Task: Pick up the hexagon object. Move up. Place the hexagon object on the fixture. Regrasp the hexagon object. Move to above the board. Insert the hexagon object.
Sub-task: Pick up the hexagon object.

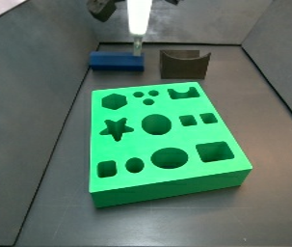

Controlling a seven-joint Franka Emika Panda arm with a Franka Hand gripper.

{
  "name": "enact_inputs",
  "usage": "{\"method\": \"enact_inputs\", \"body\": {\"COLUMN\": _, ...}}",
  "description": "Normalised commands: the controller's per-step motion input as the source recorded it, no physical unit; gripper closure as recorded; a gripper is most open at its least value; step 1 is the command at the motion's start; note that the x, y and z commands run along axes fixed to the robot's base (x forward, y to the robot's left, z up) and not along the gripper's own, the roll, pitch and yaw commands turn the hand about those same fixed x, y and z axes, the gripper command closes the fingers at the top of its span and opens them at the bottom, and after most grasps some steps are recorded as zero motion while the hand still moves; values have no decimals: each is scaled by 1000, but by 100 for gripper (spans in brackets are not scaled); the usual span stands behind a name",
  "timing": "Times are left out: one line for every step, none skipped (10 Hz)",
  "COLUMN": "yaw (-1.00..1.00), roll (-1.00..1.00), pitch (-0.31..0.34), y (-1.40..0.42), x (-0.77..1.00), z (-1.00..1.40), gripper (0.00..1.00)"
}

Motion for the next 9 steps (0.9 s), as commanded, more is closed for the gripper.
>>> {"method": "enact_inputs", "body": {"yaw": -986, "roll": -4, "pitch": -47, "y": -60, "x": -6, "z": -649, "gripper": 0}}
{"method": "enact_inputs", "body": {"yaw": -831, "roll": -26, "pitch": -50, "y": -183, "x": -111, "z": -697, "gripper": 0}}
{"method": "enact_inputs", "body": {"yaw": -509, "roll": -4, "pitch": -51, "y": -289, "x": -486, "z": -729, "gripper": 0}}
{"method": "enact_inputs", "body": {"yaw": -91, "roll": 23, "pitch": -66, "y": -203, "x": -989, "z": -734, "gripper": 0}}
{"method": "enact_inputs", "body": {"yaw": 40, "roll": 57, "pitch": -183, "y": -106, "x": -1000, "z": -634, "gripper": 0}}
{"method": "enact_inputs", "body": {"yaw": -20, "roll": 0, "pitch": -141, "y": 0, "x": -357, "z": 0, "gripper": 0}}
{"method": "enact_inputs", "body": {"yaw": 0, "roll": 0, "pitch": -37, "y": 0, "x": -63, "z": 0, "gripper": 0}}
{"method": "enact_inputs", "body": {"yaw": 0, "roll": 0, "pitch": 0, "y": 0, "x": 0, "z": 0, "gripper": 0}}
{"method": "enact_inputs", "body": {"yaw": 0, "roll": 0, "pitch": 0, "y": 0, "x": 0, "z": 0, "gripper": 100}}
